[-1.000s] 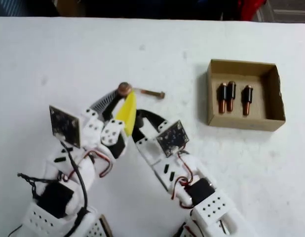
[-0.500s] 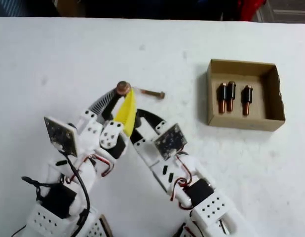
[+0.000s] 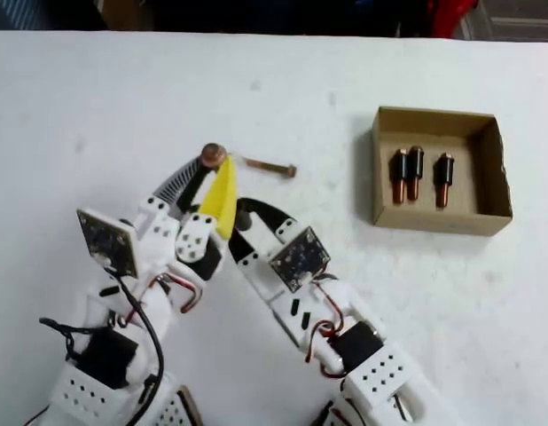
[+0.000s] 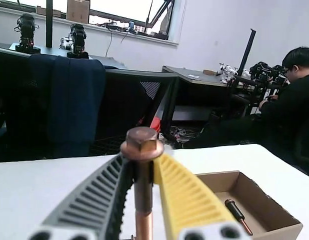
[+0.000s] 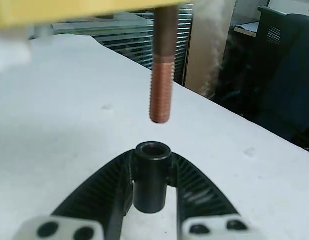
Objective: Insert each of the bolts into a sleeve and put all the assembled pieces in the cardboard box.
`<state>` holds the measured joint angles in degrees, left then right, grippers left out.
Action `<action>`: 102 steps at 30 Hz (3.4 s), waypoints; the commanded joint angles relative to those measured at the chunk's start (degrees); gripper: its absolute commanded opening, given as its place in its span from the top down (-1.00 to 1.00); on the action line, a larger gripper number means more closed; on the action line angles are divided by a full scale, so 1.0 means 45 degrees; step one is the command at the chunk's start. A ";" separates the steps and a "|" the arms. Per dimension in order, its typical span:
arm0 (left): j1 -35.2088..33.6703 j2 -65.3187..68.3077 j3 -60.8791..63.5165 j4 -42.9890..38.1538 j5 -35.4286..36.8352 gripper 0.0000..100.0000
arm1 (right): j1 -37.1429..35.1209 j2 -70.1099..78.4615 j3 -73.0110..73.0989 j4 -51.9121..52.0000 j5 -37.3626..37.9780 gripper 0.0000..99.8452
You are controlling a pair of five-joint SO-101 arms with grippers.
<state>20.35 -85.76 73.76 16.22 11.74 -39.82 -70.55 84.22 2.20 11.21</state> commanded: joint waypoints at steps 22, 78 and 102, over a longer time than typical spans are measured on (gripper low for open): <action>-0.0147 -0.0244 0.1270 -0.0567 0.0195 0.96 | -0.0049 -0.0264 -0.0391 -0.0420 0.0293 0.97; -0.0264 -0.0303 0.3302 -0.0293 0.1074 0.55 | 0.0322 -0.0264 -0.0352 -0.0361 0.0293 0.97; -0.2745 -0.0322 -0.2520 0.6154 -0.0195 0.81 | 0.1436 -0.0264 -0.0059 -0.0361 0.0293 0.97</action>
<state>11.30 -86.29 68.75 36.35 11.91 -34.55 -70.37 84.66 2.29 12.00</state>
